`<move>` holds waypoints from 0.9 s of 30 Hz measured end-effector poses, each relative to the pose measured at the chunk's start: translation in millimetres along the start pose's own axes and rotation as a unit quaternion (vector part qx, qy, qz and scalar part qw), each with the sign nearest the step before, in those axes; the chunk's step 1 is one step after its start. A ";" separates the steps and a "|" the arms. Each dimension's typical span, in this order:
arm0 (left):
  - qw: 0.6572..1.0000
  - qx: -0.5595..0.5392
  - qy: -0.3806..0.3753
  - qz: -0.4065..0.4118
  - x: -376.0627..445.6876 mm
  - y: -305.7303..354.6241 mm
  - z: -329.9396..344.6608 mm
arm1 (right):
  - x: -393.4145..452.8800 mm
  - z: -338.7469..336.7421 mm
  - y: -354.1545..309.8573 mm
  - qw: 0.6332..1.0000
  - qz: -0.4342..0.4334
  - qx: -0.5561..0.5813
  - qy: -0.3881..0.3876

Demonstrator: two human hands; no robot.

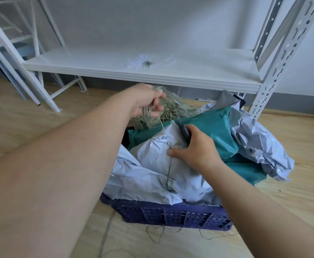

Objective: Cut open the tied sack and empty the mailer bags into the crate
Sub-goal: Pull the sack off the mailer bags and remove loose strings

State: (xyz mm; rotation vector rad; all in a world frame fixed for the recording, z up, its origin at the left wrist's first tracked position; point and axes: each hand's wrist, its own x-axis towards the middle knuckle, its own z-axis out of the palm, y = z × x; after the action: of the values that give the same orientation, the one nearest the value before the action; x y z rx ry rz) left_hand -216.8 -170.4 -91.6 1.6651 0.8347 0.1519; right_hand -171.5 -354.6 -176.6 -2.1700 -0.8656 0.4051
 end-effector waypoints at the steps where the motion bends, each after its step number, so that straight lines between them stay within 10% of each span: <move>1: 1.000 -0.028 -0.002 -0.006 -2.6 0.7 -6.9 | 4.2 0.3 -0.2 1.000 0.004 0.003 0.007; 8: 0.977 0.025 0.193 0.085 -5.2 21.2 -83.0 | 8.6 4.4 -2.3 1.000 -0.002 -0.017 0.026; 14: 0.998 0.047 0.048 0.005 -10.0 4.5 -90.9 | -6.5 14.9 -35.5 0.984 -0.094 0.005 0.151; 21: 0.988 -0.092 0.093 0.086 -5.7 13.2 -73.8 | -26.8 43.8 -80.6 0.965 0.022 0.222 -0.139; 27: 0.994 -0.024 -0.001 0.108 -22.8 3.3 -68.0 | 6.1 4.3 -99.4 0.942 -0.068 0.326 -0.033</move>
State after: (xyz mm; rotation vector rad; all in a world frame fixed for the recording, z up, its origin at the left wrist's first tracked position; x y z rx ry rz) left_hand -267.5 -129.2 -61.7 1.7071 0.6431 0.3185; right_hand -214.6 -299.5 -105.6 -1.4847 -0.7726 0.6003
